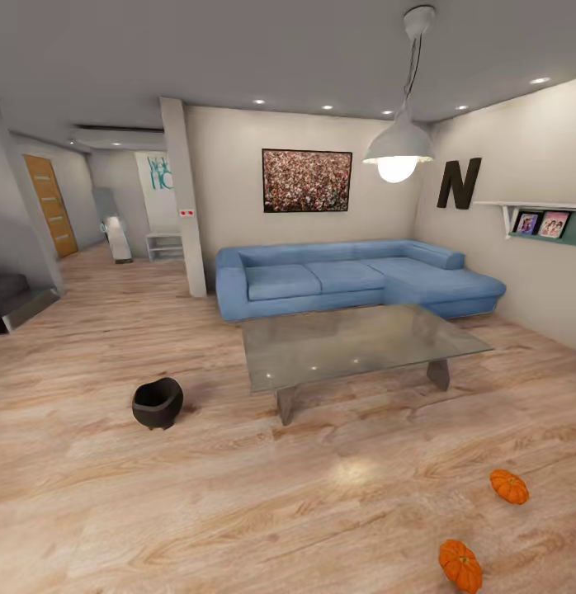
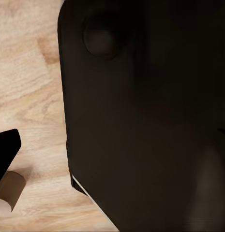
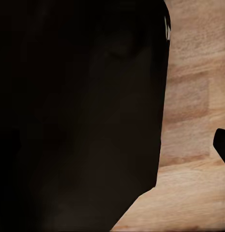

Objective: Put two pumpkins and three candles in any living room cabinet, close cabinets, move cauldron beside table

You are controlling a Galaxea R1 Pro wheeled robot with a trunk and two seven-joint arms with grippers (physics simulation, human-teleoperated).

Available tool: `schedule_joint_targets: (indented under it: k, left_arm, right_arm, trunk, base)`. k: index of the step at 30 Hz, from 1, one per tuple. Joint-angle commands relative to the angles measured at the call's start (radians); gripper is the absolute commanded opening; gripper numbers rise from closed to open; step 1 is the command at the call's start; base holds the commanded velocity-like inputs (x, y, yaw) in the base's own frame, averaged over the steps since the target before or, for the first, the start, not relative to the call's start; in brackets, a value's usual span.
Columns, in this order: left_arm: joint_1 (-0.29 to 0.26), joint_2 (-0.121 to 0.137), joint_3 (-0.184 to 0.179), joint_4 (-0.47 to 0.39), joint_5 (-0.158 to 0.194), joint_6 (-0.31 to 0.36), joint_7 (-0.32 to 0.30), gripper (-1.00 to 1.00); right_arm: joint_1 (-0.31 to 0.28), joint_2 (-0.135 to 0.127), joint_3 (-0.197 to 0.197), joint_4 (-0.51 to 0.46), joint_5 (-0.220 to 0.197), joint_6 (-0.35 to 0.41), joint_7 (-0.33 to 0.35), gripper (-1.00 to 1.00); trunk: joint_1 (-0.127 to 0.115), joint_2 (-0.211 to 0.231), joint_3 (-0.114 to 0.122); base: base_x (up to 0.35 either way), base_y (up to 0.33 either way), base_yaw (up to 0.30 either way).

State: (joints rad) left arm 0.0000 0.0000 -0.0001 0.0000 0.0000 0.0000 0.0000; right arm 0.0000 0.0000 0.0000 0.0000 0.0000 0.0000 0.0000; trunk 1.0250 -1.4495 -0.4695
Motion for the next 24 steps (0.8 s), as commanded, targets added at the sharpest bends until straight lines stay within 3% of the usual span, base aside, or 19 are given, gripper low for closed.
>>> schedule_joint_targets:
  k: [1, 24]
  left_arm:
    - [0.000, 0.006, 0.002, -0.006, 0.002, -0.004, -0.006, 1.00]
    - [0.000, 0.006, 0.005, -0.044, 0.003, -0.087, -0.009, 1.00]
  right_arm:
    - [-0.006, 0.002, -0.002, -0.006, 0.002, -0.006, 0.003, 1.00]
    - [-0.006, 0.000, -0.003, -0.018, 0.002, -0.111, -0.002, 1.00]
  trunk:
    - [0.000, 0.000, -0.001]
    - [0.000, 0.000, -0.001]
  base:
    - [0.000, 0.000, 0.000]
    - [0.000, 0.000, 0.000]
